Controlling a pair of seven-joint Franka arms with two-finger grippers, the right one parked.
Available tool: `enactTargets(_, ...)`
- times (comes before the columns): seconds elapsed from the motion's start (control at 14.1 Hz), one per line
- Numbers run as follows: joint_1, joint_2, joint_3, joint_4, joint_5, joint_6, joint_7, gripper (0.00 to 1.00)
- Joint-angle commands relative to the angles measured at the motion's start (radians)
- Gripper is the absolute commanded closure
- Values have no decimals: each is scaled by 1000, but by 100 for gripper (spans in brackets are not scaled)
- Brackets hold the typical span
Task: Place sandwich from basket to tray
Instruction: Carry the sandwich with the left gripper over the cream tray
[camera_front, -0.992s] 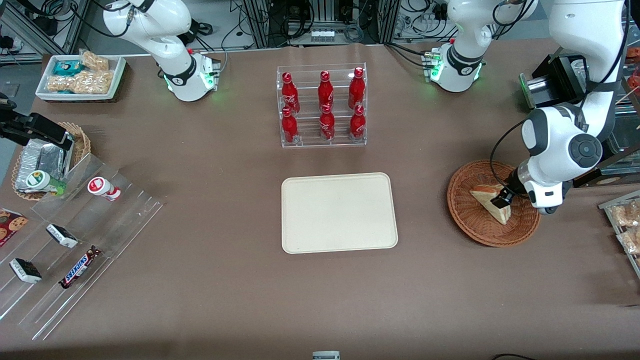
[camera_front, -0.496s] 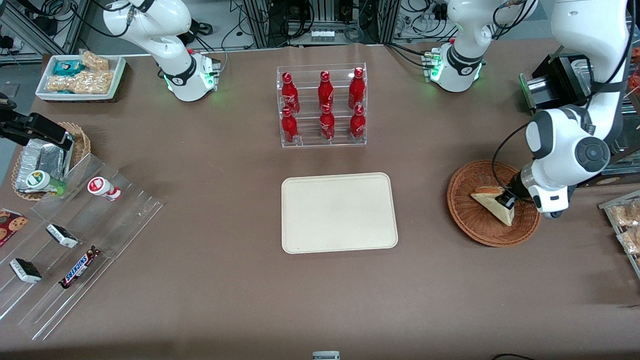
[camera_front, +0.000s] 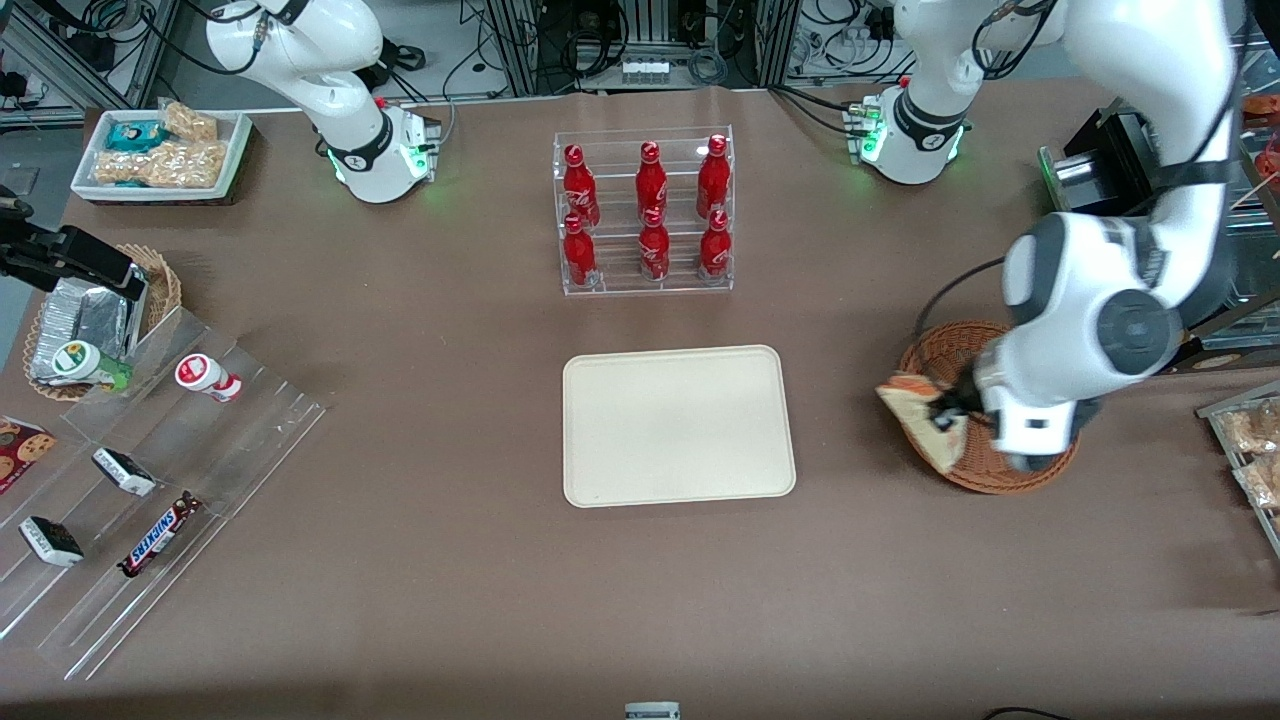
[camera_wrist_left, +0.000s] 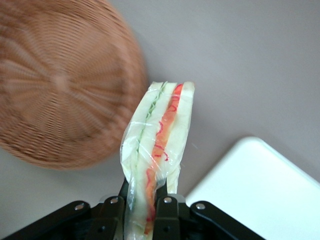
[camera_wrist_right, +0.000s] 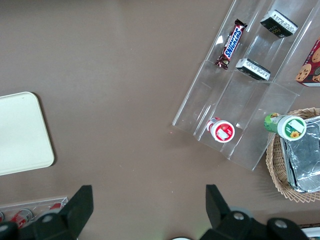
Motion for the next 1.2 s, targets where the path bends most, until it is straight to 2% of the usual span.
enactTargets(0.0, -137, 145, -1, 154, -5, -24, -2, 94)
enactTargets(0.21, -275, 268, -1, 294, 9, -30, -5, 94)
enactTargets(0.28, -320, 289, 2, 308, 13, -26, -5, 94)
enactTargets(0.43, -386, 326, 0, 329, 82, -16, -8, 94)
enactTargets(0.64, -470, 395, 2, 379, 110, 2, -17, 93)
enactTargets(0.92, -495, 487, 2, 493, 136, 2, -94, 93)
enactTargets(1.13, -495, 512, 2, 520, 136, 19, -145, 91)
